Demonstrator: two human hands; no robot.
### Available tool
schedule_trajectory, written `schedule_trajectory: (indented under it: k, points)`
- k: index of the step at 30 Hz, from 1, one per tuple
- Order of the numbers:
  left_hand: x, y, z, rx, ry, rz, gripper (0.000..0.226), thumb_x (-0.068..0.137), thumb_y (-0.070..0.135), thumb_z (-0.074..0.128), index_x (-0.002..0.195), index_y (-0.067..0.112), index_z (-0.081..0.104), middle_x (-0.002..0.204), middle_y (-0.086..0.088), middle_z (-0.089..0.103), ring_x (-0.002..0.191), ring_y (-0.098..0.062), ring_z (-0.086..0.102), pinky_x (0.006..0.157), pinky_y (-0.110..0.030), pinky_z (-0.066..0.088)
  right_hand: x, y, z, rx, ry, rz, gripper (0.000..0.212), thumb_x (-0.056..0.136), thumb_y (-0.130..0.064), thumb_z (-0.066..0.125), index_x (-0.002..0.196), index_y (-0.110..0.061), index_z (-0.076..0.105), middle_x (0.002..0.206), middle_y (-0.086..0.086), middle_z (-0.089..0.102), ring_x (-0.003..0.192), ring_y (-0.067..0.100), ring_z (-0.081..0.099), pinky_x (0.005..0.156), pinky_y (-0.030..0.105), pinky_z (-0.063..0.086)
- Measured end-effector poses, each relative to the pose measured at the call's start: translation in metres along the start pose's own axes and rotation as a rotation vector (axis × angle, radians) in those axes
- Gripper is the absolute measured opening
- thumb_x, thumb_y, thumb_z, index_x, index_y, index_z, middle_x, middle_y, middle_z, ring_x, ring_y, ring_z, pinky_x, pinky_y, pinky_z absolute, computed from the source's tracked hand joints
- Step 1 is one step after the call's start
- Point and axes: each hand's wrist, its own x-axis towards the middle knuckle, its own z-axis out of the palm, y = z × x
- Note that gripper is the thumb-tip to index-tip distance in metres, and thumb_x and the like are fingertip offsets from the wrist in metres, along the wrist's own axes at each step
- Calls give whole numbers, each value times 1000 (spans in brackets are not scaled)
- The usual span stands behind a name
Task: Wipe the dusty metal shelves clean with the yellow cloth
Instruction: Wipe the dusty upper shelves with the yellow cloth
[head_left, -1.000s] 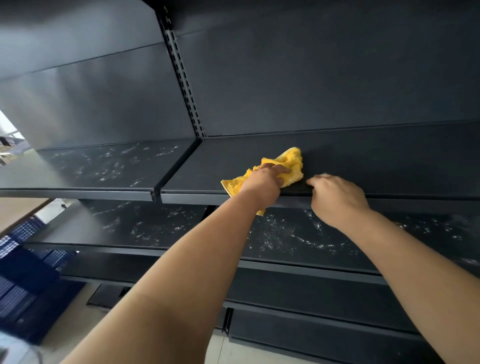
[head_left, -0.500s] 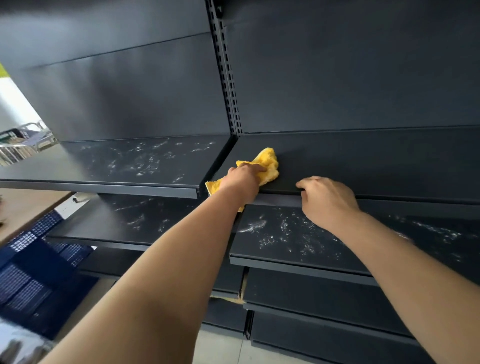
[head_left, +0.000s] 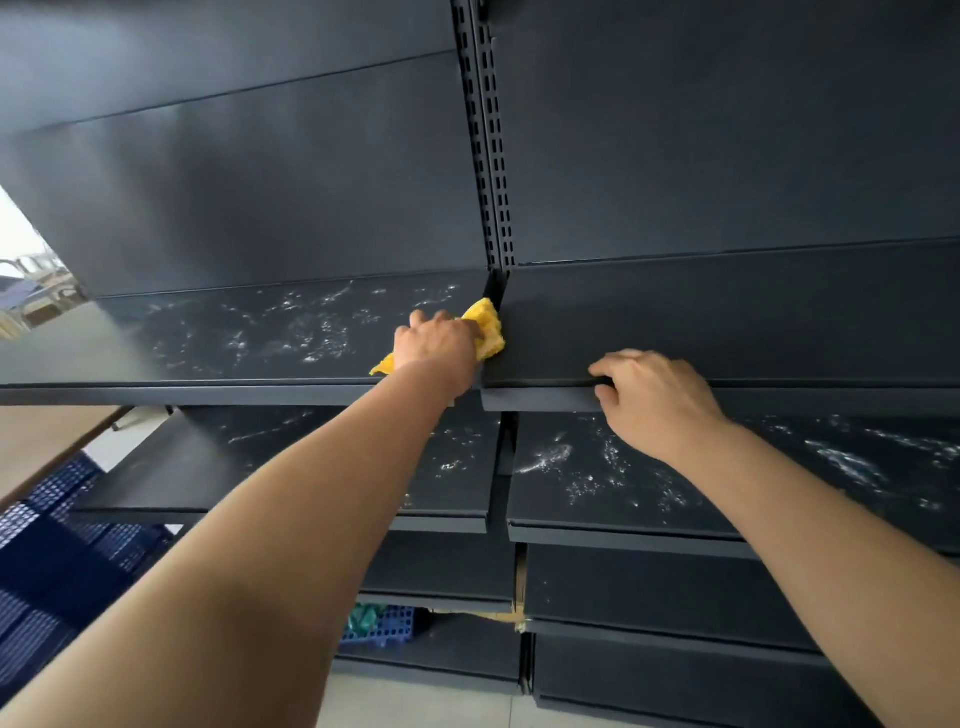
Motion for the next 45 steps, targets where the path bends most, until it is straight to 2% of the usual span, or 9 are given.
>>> schedule_trajectory:
  k: [3, 6, 8, 10, 16, 23, 30, 45]
  points:
    - [2, -36, -3, -121, 65, -48, 60, 90, 8, 45, 144, 34, 40, 138, -4, 46, 123, -32, 38, 98, -40, 36, 14, -26, 5, 17, 12, -25, 33, 98, -24, 46, 127, -21, 61, 132, -3, 60, 116, 22, 59, 90, 36, 48]
    - [-2, -47, 3, -192, -61, 37, 49, 99, 27, 40, 144, 45, 33, 151, 2, 35, 133, -31, 30, 104, -45, 32, 28, -52, 11, 33, -1, -45, 33, 98, -26, 45, 127, -21, 60, 132, -2, 60, 116, 23, 59, 90, 37, 48]
    - [-5, -46, 17, -199, -148, 113, 46, 101, 42, 36, 146, 46, 30, 157, 4, 24, 143, -29, 19, 114, -49, 21, 36, -63, 15, 28, -10, -51, 32, 98, -27, 44, 125, -20, 61, 128, -1, 61, 113, 23, 59, 88, 37, 49]
    - [0, -46, 28, -237, -132, 131, 46, 101, 46, 33, 147, 44, 29, 159, 5, 19, 146, -27, 13, 118, -50, 10, 42, -69, 19, 15, -16, -53, 31, 99, -28, 43, 121, -20, 63, 124, 0, 63, 109, 25, 60, 84, 37, 49]
    - [29, -48, 32, -282, -135, 113, 45, 102, 44, 31, 147, 43, 31, 160, 5, 18, 147, -25, 12, 118, -51, 6, 60, -72, 25, 10, -16, -72, 29, 98, -28, 42, 112, -20, 66, 118, -1, 65, 103, 24, 62, 80, 37, 51]
    - [72, -44, 37, -273, -151, 89, 47, 102, 41, 31, 149, 40, 28, 160, 4, 17, 147, -24, 12, 119, -52, 5, 94, -55, 28, 43, -25, -56, 32, 99, -23, 41, 123, -21, 63, 126, -1, 63, 112, 24, 60, 87, 39, 50]
    - [118, -43, 44, -288, -162, 48, 48, 102, 42, 32, 149, 40, 27, 160, 4, 15, 148, -23, 9, 119, -51, 1, 135, -52, 33, 25, -120, -81, 33, 100, -24, 40, 126, -24, 60, 128, -1, 60, 114, 24, 58, 88, 37, 47]
    - [174, -69, 54, -307, -185, 58, 51, 101, 36, 33, 151, 39, 23, 160, 3, 16, 148, -24, 10, 117, -55, -6, 173, -109, 55, 18, -123, -56, 33, 98, -25, 42, 126, -27, 61, 128, -2, 61, 115, 23, 57, 91, 40, 48]
